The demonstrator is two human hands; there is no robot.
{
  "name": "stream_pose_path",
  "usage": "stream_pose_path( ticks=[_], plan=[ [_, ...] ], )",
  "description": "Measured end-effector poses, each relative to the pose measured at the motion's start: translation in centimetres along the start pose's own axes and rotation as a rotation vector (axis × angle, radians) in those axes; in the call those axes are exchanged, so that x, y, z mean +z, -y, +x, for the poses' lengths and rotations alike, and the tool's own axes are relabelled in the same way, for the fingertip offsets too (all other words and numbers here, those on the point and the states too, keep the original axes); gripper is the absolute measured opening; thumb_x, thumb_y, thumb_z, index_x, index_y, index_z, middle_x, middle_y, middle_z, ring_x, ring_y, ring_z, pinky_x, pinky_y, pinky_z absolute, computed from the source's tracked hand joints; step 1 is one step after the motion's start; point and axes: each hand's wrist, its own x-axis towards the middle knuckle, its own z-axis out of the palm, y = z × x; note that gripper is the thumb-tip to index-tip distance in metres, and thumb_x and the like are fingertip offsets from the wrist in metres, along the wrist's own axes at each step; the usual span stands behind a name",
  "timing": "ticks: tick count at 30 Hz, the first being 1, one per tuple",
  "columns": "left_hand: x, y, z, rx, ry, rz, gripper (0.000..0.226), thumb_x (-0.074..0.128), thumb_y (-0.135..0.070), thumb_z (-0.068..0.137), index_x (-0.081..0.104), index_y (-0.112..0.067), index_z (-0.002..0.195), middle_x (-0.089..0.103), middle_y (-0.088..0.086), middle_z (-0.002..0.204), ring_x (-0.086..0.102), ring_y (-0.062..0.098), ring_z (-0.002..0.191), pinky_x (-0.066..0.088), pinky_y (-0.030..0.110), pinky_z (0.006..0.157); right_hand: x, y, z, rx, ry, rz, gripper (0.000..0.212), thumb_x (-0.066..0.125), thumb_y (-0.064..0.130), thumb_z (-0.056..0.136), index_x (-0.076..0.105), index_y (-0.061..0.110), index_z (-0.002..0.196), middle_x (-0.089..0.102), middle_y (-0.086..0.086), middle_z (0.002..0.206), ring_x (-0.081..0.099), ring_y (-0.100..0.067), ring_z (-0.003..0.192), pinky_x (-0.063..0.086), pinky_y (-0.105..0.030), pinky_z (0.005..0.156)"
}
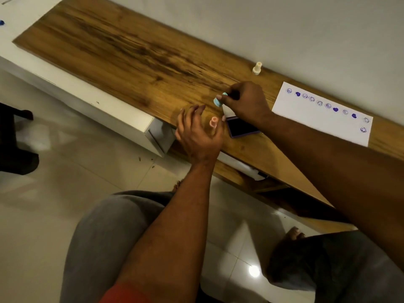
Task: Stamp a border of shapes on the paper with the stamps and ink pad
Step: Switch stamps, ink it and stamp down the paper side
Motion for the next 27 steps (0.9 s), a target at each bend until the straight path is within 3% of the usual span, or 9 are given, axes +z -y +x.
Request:
stream_pose_path(
  ticks=[2,8,16,22,27],
  plan=[
    [0.1,-0.7,0.1,0.092,0.05,0.016,0.056,0.077,-0.052,0.089,0.069,-0.022,0.136,0.062,-0.001,0.145,0.038,0.027,0.151,0.031,0.052,0.119,-1.2,-0.7,-1.9,-0.006,-0.006,0.026,0.036,0.07,0.052,0.091,0.08,0.018,0.098,0.07,0.006,0.081,0.063,-0.007,0.072,0.042,-0.019,0.06],
    [0.4,-2.2,-0.6,0.192,0.113,0.011,0.035,0.076,-0.047,0.093,0.078,-0.024,0.119,0.068,-0.005,0.138,0.041,0.026,0.149,0.029,0.05,0.117,-3.1,-2.8,-5.1,0.043,0.024,0.065,0.037,0.067,0.047,0.096,0.077,0.016,0.113,0.075,0.001,0.104,0.066,-0.008,0.088,0.042,-0.012,0.067],
    [0.1,-2.0,-1.1,0.223,0.205,0.06,0.037,0.074,-0.044,0.093,0.074,-0.024,0.124,0.067,-0.007,0.14,0.037,0.024,0.153,0.024,0.053,0.118,-3.4,-3.2,-5.2,-0.056,0.068,-0.033,0.041,0.064,0.053,0.095,0.077,0.017,0.108,0.075,0.001,0.098,0.065,-0.008,0.081,0.04,-0.016,0.064],
    [0.3,-1.3,-2.5,0.217,0.169,0.056,0.031,0.076,-0.043,0.092,0.076,-0.028,0.12,0.068,-0.008,0.136,0.039,0.026,0.15,0.023,0.054,0.117,-2.5,-4.0,-5.5,-0.136,0.142,-0.406,0.063,0.036,0.066,0.101,0.075,0.018,0.097,0.073,-0.005,0.089,0.059,-0.014,0.073,0.037,-0.026,0.063],
    [-0.2,-0.1,-3.4,0.146,0.199,0.061,0.037,0.077,-0.046,0.086,0.075,-0.032,0.121,0.056,-0.002,0.152,0.028,0.027,0.156,0.018,0.059,0.12,-0.9,-3.8,-5.6,-0.137,0.205,-0.364,0.056,0.042,0.06,0.103,0.076,0.016,0.11,0.075,-0.009,0.104,0.066,-0.021,0.087,0.038,-0.025,0.07]
  ],
)
